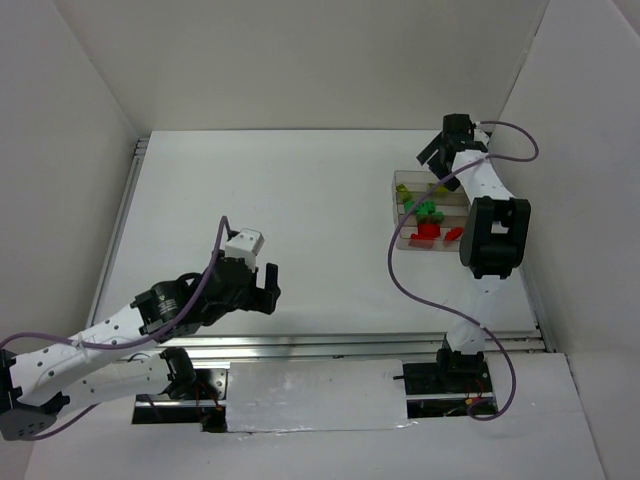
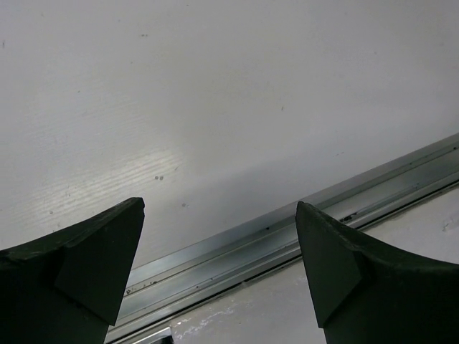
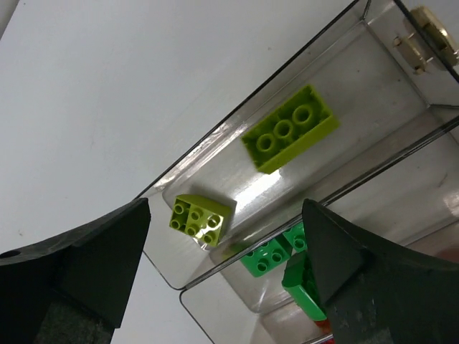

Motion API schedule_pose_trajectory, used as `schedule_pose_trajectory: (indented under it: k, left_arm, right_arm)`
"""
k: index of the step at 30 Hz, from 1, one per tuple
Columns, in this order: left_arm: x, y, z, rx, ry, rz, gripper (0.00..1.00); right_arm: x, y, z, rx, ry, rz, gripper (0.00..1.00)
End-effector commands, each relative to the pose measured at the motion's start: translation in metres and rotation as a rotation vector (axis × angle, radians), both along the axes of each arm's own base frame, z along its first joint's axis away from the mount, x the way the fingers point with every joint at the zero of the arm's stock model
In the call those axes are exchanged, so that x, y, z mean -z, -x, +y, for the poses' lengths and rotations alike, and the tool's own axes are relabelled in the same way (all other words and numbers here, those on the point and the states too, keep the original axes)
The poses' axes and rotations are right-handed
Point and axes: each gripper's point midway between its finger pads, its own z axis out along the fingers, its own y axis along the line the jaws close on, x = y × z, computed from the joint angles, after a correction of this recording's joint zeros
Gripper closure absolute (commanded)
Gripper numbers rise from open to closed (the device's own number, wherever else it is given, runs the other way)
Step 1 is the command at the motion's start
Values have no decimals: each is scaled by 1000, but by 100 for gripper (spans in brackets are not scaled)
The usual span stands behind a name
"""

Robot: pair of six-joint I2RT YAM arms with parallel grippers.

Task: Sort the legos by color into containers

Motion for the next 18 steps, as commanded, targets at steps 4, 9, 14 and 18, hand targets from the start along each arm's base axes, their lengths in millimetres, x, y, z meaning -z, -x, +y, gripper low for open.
schedule_pose_trajectory:
  k: [4, 9, 14, 18]
  left_arm:
    - [-13, -11, 22, -160, -30, -15, 1]
    - [-39, -37, 67, -369, -113, -60, 0]
    - [-74, -73, 102, -476, -98, -92, 0]
    - [-100, -81, 142, -607, -122, -149, 0]
  right_arm:
    - [-50, 45, 43, -185, 70, -8, 6]
    - [-141, 166, 105, -350, 218, -244, 0]
    - [-198, 277, 125, -483, 128, -449, 0]
    - [-218, 342, 107, -550, 89, -502, 0]
